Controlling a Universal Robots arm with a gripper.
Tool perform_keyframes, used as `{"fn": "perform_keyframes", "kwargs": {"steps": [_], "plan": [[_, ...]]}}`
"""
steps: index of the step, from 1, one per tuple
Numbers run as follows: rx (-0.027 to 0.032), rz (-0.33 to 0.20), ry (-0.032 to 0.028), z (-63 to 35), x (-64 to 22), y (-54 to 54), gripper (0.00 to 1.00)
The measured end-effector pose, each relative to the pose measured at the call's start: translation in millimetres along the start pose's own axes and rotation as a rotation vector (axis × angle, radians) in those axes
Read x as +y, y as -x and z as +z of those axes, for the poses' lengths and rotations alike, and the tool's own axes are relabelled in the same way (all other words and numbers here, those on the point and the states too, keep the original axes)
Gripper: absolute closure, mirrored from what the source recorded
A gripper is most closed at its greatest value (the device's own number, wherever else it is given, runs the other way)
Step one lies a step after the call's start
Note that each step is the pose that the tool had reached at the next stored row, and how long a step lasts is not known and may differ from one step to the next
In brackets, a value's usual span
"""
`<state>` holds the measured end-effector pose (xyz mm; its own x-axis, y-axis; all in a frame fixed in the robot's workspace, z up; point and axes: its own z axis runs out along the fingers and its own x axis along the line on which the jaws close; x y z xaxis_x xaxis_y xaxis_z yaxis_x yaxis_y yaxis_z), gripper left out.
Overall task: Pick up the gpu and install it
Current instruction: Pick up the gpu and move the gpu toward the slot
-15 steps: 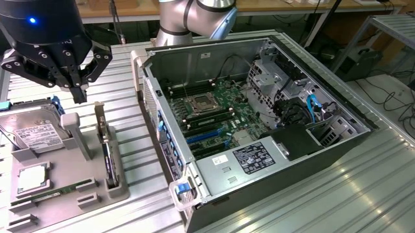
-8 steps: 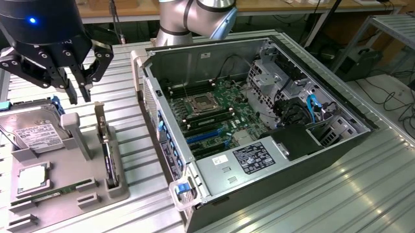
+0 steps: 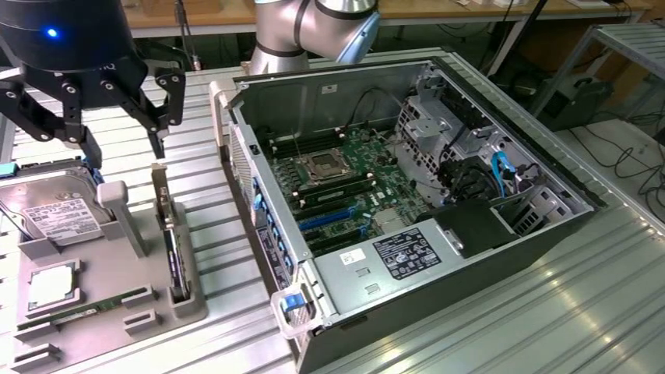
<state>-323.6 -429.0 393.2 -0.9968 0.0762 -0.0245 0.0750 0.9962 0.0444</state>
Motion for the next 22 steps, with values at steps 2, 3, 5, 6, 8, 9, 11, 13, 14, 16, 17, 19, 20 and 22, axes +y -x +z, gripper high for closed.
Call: {"fn": "perform_keyframes", "kwargs": {"steps": [2, 3, 5, 6, 8, 9, 11, 13, 14, 16, 17, 19, 20, 22], "plan": [[0.0000, 0.000, 0.0000, 0.0, 0.0, 0.0, 0.34], [0.0001, 0.000, -0.0001, 0.0, 0.0, 0.0, 0.34], [0.0000, -0.001, 0.0001, 0.8, 0.0, 0.0, 0.27], [0.0000, -0.001, 0.0001, 1.7, -0.1, -0.1, 0.27], [0.0002, -0.001, 0.0000, 4.7, -0.2, -0.1, 0.27], [0.0002, -0.001, 0.0000, 6.4, -0.3, -0.2, 0.27], [0.0002, -0.002, 0.0001, 9.9, -0.4, -0.3, 0.27], [0.0002, -0.002, 0.0000, 14.0, -0.6, -0.4, 0.27], [0.0002, -0.002, 0.0000, 15.6, -0.7, -0.4, 0.27], [0.0002, -0.002, 0.0000, 19.5, -0.9, -0.5, 0.27], [0.0003, -0.002, 0.0000, 21.9, -1.0, -0.6, 0.27], [0.0005, -0.002, 0.0000, 25.7, -1.7, -0.5, 0.27], [0.0006, -0.002, 0.0000, 27.6, -2.3, -0.6, 0.27], [0.0006, -0.002, 0.0001, 31.3, -3.7, -0.6, 0.27]]}}
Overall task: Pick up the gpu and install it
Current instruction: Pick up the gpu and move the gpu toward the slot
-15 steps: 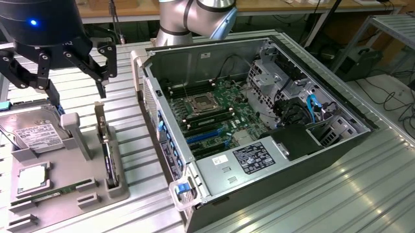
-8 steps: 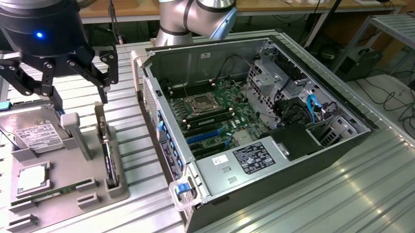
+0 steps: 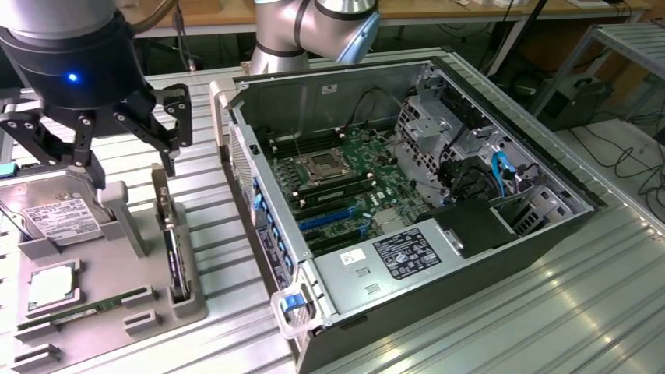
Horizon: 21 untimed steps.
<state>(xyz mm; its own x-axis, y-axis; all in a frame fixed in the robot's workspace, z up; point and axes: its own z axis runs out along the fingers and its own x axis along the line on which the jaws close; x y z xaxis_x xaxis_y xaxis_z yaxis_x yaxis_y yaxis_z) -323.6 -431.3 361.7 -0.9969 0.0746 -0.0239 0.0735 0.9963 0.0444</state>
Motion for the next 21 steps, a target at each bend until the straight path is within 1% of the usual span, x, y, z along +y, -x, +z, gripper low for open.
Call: {"fn": "perform_keyframes", "kwargs": {"steps": [6, 8, 10, 15, 21], "plan": [[0.0001, 0.000, -0.0001, 11.0, -2.2, -0.1, 0.27], [0.0004, 0.000, -0.0002, 14.6, -5.1, -0.1, 0.27], [0.0017, -0.003, 0.0000, 20.8, -10.1, 0.2, 0.27], [0.0032, -0.006, -0.0001, 30.4, -17.1, 0.5, 0.27], [0.0048, -0.006, -0.0003, 37.8, -17.8, 0.3, 0.27]]}}
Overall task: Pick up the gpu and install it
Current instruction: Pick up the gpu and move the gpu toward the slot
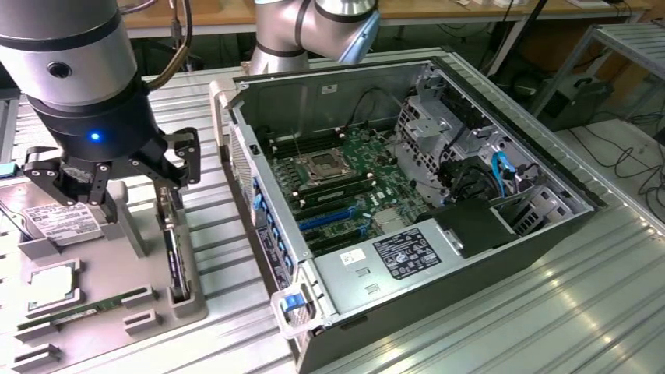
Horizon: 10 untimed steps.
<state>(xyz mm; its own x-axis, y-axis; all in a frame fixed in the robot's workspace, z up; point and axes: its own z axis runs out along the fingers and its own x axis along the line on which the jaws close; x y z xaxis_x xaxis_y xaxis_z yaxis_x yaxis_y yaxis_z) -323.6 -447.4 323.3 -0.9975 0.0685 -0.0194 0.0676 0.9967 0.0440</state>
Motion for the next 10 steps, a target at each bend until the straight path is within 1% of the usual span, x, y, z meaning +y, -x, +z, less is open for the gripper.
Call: {"fn": "perform_keyframes", "kwargs": {"steps": [10], "plan": [[0.0008, 0.000, -0.0001, 7.1, -0.3, -0.1, 0.27]]}}
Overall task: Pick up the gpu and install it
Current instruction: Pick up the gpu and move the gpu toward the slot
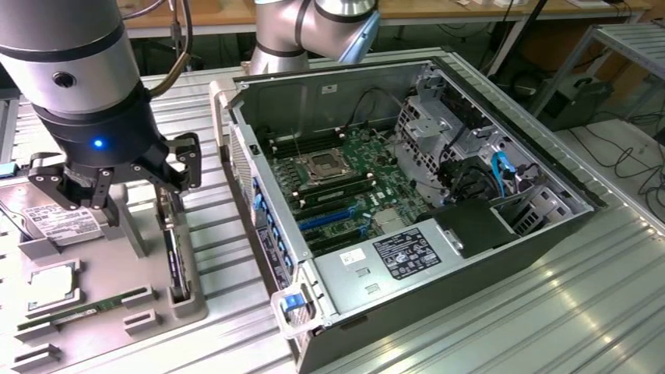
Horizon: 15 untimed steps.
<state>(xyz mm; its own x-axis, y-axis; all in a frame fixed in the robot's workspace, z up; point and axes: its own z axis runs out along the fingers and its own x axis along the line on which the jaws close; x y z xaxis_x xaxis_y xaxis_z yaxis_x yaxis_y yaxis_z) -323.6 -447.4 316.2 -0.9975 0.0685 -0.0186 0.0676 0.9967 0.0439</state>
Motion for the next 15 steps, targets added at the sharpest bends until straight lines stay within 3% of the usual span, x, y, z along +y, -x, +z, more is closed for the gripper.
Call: {"fn": "perform_keyframes", "kwargs": {"steps": [15], "plan": [[0.0038, -0.002, 0.0000, 21.0, -6.7, 0.0, 0.27]]}}
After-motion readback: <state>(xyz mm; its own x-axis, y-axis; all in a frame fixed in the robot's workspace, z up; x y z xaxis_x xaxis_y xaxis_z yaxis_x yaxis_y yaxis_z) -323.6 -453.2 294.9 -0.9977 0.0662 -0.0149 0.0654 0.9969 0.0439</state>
